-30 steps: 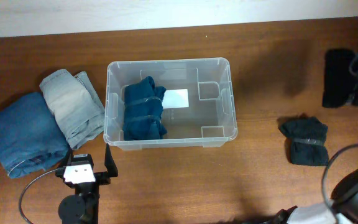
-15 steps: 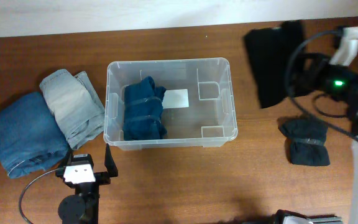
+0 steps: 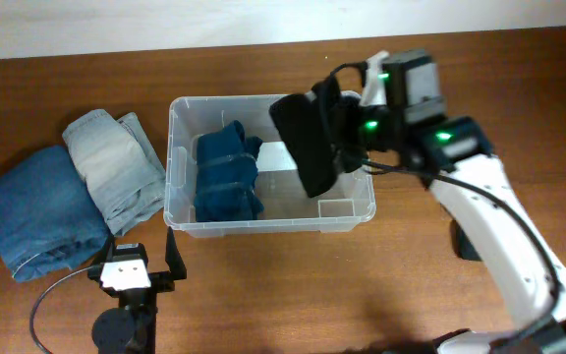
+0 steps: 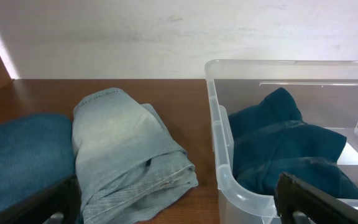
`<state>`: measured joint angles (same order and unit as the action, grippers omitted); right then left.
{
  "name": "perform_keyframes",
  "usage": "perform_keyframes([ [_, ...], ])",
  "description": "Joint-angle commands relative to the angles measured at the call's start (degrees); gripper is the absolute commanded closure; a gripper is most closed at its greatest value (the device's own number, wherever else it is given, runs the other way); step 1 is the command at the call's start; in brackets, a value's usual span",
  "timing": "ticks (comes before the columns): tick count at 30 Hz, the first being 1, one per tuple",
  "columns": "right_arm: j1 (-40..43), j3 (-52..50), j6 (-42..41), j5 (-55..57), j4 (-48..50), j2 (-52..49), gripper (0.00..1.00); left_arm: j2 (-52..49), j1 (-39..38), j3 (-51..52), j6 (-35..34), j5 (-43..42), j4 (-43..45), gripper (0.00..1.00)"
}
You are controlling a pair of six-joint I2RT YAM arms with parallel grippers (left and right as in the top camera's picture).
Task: Pack container
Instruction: 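Lift the black item and carry it into the bin beside the shirt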
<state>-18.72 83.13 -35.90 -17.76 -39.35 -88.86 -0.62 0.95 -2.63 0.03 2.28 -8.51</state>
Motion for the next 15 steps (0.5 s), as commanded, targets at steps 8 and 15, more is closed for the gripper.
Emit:
perform_keyframes([
  [8,-7.0,1.2,-16.7,8.9,4.5,-11.1,0.96,0.3,0.3,0.3,0.9,-0.6,0.2,0.01],
  [15,-8.7,1.2,-21.0,15.0,4.7,-13.5,0.96,0.3,0.3,0.3,0.9,-0.6,0.2,0.01],
])
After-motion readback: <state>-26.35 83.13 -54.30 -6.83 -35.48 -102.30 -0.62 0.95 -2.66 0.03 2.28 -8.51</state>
